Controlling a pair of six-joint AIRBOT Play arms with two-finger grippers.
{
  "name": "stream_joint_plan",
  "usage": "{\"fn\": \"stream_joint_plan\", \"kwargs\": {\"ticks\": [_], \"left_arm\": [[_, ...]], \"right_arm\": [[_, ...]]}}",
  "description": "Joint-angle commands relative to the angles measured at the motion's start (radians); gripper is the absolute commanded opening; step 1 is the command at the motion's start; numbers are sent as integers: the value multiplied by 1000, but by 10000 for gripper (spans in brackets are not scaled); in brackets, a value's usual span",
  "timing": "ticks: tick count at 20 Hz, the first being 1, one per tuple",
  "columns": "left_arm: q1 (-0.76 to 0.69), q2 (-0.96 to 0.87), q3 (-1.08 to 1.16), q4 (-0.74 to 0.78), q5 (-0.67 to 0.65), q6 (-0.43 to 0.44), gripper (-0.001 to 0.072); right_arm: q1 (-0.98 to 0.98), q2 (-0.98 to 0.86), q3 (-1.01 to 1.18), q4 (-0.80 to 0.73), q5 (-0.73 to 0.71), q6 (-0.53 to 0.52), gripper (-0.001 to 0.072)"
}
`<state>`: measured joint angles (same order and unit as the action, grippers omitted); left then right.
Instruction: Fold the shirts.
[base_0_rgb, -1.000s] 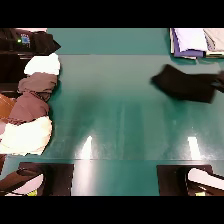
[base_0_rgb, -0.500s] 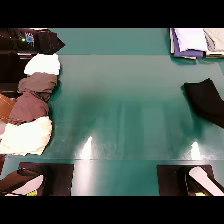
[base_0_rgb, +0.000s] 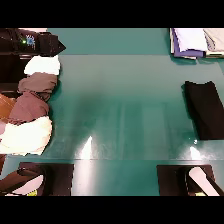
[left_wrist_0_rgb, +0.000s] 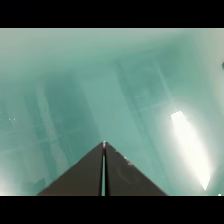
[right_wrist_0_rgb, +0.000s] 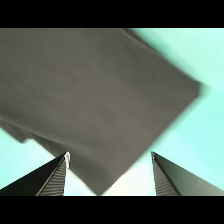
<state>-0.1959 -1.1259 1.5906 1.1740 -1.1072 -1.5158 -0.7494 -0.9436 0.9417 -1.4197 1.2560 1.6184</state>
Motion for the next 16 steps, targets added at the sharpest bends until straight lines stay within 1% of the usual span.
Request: {"fn": "stream_joint_plan", "kwargs": {"ticks": [1, 3, 5, 6, 9, 10, 12, 13, 16], "left_arm": [[0, 0, 0, 0, -8, 5, 28], [0, 0, 0, 0, 0, 5, 27], [0, 0, 0, -2, 3, 5, 27], [0, 0, 0, -2, 12, 5, 27], [0, 0, 0, -2, 31, 5, 27], [0, 0, 0, -2, 34, 5, 27], [0, 0, 0, -3, 41, 5, 27], [0, 0, 0, -3, 48, 5, 27], [0, 0, 0, -3, 66, 5, 27]], "right_arm": [[-26, 2, 124, -3, 126, -1, 593], [29, 2, 172, 138, 139, -6, 592], [143, 2, 193, 250, 130, -7, 591], [214, 2, 200, 277, 124, -7, 591], [460, 2, 225, 269, 112, -7, 582], [531, 2, 233, 266, 102, -8, 459], [657, 2, 249, 265, 77, -9, 43], [703, 3, 251, 266, 61, -16, 19], [794, 4, 245, 266, 46, -31, 19]]}}
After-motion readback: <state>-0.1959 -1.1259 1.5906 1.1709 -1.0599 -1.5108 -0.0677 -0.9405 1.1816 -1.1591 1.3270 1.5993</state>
